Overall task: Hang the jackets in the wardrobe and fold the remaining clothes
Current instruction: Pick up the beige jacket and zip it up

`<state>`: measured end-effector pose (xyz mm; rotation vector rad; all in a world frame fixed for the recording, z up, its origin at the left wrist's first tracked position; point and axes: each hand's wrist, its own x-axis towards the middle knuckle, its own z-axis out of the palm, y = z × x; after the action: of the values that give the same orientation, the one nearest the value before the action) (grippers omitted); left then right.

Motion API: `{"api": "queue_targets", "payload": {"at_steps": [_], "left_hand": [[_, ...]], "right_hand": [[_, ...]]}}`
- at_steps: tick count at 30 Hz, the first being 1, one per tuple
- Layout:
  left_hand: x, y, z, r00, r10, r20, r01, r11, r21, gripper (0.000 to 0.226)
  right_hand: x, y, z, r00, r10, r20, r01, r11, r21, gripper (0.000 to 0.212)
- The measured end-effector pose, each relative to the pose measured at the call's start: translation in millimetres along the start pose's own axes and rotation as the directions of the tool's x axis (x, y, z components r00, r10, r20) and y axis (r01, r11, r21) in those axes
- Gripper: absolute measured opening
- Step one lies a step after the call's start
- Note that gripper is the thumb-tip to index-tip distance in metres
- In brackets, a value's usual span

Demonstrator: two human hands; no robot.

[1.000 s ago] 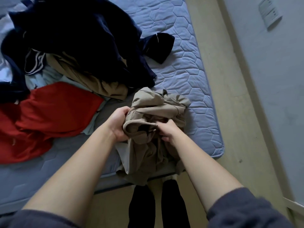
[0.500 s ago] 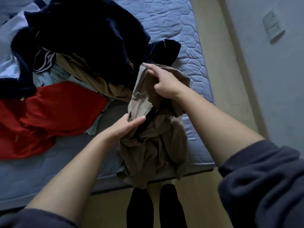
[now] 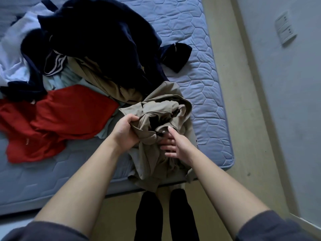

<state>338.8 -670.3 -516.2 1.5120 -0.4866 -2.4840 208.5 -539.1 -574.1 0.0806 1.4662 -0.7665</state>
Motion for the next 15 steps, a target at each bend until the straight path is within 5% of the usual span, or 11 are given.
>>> {"api": "queue_targets", "payload": {"at_steps": [2, 5, 8, 12, 15], "left_hand": [[-23, 9, 11, 0.999, -0.005, 0.032, 0.005, 1.0, 0.026, 0.039], [-63, 23, 28, 0.997, 0.011, 0.081, -0.015, 0.999, 0.043, 0.04], [-110, 33, 40, 0.991, 0.047, 0.125, -0.059, 0.994, 0.096, 0.032], [-169, 41, 46, 0.979, 0.129, 0.155, -0.152, 0.977, 0.148, 0.03], [-203, 51, 38, 0.938, 0.316, -0.142, -0.243, 0.892, 0.381, 0.027]], "right_hand": [[-17, -14, 13, 0.999, -0.036, 0.008, 0.036, 0.999, 0.04, 0.039], [-55, -36, 23, 0.99, 0.134, 0.033, -0.137, 0.986, 0.1, 0.054], [-99, -54, 29, 0.968, 0.25, -0.034, -0.231, 0.933, 0.275, 0.038], [-151, -67, 46, 0.981, 0.101, -0.163, 0.015, 0.806, 0.592, 0.026], [-193, -83, 54, 0.968, -0.176, -0.178, 0.25, 0.657, 0.712, 0.024]]}}
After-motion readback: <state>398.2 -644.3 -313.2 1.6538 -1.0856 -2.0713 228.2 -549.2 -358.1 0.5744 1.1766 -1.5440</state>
